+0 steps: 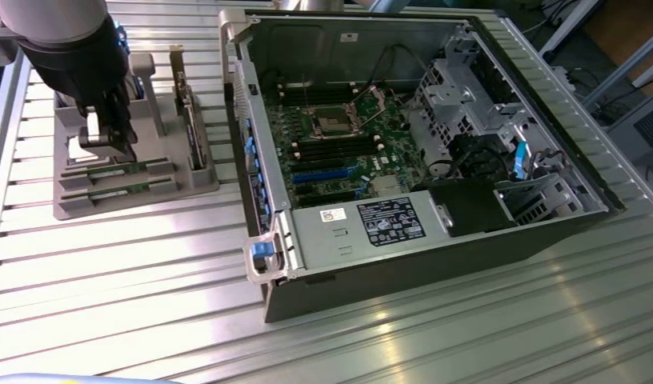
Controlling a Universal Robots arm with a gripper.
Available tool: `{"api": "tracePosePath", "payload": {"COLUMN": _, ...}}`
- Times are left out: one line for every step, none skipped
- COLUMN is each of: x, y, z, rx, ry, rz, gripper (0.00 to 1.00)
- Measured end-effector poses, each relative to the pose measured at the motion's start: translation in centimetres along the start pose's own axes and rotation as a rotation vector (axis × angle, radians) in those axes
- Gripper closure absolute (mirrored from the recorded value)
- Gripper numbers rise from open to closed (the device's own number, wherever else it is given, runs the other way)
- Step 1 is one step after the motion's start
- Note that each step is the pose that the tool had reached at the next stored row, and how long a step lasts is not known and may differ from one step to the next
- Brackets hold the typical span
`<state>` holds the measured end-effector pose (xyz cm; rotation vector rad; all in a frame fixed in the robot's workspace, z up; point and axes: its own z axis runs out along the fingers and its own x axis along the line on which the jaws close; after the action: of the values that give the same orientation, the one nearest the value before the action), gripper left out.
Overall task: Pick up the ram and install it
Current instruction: 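Pick up the ram and move it above insertion slot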
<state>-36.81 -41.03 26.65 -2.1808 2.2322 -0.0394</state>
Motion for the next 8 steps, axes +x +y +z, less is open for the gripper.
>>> {"api": "tracePosePath", "payload": {"x": 0.00, "y": 0.00, "z": 0.04, "rx": 0.0000, "ry": 0.0003, "rz": 0.000, "gripper": 0.64}}
{"api": "tracePosePath", "payload": {"x": 0.00, "y": 0.00, "z": 0.09, "rx": -0.0001, "ry": 0.0005, "rz": 0.000, "gripper": 0.64}}
{"api": "tracePosePath", "payload": {"x": 0.00, "y": 0.00, "z": 0.16, "rx": 0.0000, "ry": 0.0008, "rz": 0.000, "gripper": 0.64}}
{"api": "tracePosePath", "payload": {"x": 0.00, "y": 0.01, "z": 0.23, "rx": 0.0000, "ry": 0.0012, "rz": 0.000, "gripper": 0.64}}
{"api": "tracePosePath", "payload": {"x": 0.00, "y": 0.01, "z": 0.29, "rx": 0.0000, "ry": 0.0015, "rz": 0.000, "gripper": 0.64}}
{"api": "tracePosePath", "payload": {"x": 0.00, "y": 0.01, "z": 0.38, "rx": 0.0000, "ry": 0.0019, "rz": 0.000, "gripper": 0.64}}
{"api": "tracePosePath", "payload": {"x": 0.00, "y": 0.01, "z": 0.44, "rx": 0.0000, "ry": 0.0022, "rz": 0.000, "gripper": 0.64}}
{"api": "tracePosePath", "payload": {"x": 0.00, "y": 0.02, "z": 0.51, "rx": 0.0001, "ry": 0.0025, "rz": 0.000, "gripper": 0.64}}
